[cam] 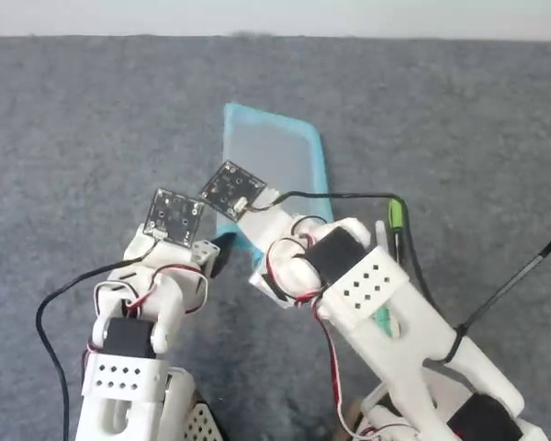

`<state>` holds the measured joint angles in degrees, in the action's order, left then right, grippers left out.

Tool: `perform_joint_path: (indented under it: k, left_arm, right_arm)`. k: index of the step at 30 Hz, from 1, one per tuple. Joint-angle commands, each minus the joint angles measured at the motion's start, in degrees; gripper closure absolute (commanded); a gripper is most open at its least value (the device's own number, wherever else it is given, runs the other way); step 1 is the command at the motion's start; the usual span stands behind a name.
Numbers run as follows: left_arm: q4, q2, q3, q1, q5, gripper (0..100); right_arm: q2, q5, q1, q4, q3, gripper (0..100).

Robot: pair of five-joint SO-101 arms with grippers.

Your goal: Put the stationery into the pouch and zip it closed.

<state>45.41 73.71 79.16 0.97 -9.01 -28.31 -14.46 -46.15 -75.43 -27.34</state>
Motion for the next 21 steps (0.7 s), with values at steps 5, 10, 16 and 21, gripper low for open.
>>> perform_joint_path:
  k: [5,10,16,21]
  left_arm:
    - [-6.86,0.44,1.45,0.18,2.37,71]
    - [-9.49,0.44,3.12,0.09,2.46,73]
    - [-9.49,0.44,3.03,0.62,2.46,95]
    - [-9.49,0.44,2.95,2.55,4.75,99]
  right_arm:
    - [-14.02,-4.66,-5.32,-1.45,-3.96,99.1]
    - [-16.92,-5.27,-7.16,-3.12,-5.19,99.1]
    - [-16.75,-5.36,-4.44,-2.42,-6.42,99.1]
    - [-16.48,-5.36,1.36,-0.13,-7.38,99.1]
